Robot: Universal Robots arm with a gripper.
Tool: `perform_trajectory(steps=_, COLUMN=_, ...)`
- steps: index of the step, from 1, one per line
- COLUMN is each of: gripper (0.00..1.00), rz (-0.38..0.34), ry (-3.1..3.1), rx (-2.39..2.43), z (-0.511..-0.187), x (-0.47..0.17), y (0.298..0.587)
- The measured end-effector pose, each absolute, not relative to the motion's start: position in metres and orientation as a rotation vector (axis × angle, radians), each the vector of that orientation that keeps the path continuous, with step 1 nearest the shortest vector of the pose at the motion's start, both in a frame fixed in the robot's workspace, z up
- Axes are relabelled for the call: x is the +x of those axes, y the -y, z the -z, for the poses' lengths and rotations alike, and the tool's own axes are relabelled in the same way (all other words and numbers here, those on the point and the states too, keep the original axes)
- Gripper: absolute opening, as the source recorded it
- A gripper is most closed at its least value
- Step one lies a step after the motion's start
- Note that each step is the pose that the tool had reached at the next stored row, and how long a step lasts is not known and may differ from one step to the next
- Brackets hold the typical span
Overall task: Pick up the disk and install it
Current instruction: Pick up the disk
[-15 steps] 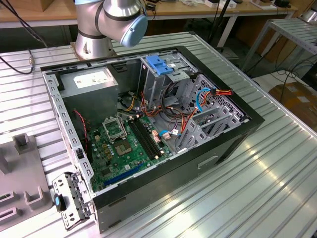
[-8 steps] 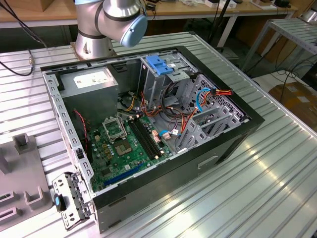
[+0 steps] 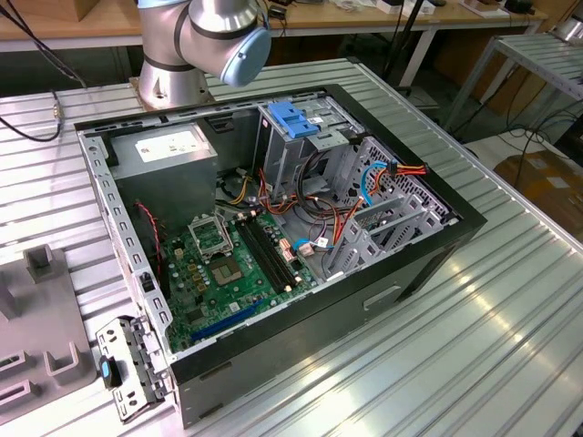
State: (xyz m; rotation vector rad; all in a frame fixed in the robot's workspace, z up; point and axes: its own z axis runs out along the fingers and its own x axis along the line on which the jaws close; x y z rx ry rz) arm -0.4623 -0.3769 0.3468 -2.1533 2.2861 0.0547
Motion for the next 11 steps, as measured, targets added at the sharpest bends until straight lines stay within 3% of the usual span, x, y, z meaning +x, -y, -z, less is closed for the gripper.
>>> perform_trajectory(steps=5, gripper=0.44, rz=-0.054, ry=-2.287, rx=-2.152, z=-0.346, x=-0.462, y=0.375)
perform_trajectory(steps=6, gripper=0.50, rz=-0.054, ry=-2.287, rx=-2.152, z=-0.346, x=-0.462, y=0.373)
perform_trajectory(steps=11, gripper=0.50, rz=-0.053, ry=-2.290, rx=-2.148, z=-0.340, x=-0.462, y=0.366)
